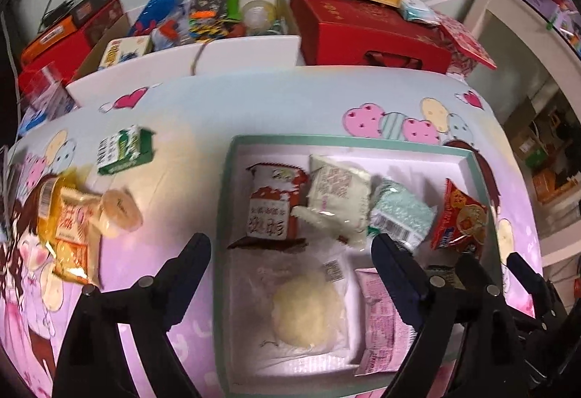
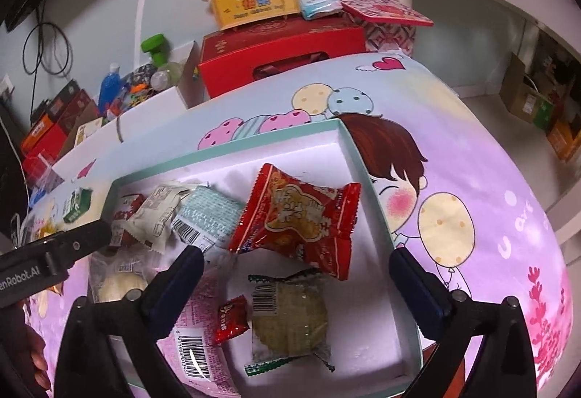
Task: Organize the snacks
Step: 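Move both grippers back to the snack pile beside the tray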
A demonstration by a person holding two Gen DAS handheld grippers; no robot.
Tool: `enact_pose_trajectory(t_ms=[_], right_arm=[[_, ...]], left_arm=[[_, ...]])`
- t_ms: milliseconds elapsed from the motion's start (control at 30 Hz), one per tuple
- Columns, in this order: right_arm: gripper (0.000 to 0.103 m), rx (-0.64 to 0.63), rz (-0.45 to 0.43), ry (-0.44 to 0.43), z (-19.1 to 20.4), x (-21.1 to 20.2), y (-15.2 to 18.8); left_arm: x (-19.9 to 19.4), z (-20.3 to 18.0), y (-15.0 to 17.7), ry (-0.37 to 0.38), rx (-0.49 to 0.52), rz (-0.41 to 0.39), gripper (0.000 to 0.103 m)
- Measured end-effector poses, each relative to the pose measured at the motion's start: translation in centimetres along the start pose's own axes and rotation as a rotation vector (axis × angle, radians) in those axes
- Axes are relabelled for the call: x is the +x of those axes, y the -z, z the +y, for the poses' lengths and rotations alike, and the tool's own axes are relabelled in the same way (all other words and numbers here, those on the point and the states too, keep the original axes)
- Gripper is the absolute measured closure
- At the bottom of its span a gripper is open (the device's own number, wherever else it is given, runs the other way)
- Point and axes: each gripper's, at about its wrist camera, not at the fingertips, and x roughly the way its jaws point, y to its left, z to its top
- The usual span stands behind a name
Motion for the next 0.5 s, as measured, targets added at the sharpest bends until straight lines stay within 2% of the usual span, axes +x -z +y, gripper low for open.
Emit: enact_pose_trajectory(t_ms=[100, 267, 500], right_arm=[[0.000, -0.021, 0.002, -0.003, 0.6, 0.1, 0.1], [0.000, -0.062, -0.021, 0.009, 1.4, -0.5, 0.0], [0.000, -0.032, -0.020, 0.020, 1.7, -0.2, -0.2]], left_arm=[[-0.1, 0.9, 0.4, -0.020, -0.032, -0.005, 0.004], [0.0, 2.1, 0.7, -0.017, -0.062, -0.022, 0.004], [0.3, 3.4, 0.8, 0.018, -0.078, -0.039, 0.004]])
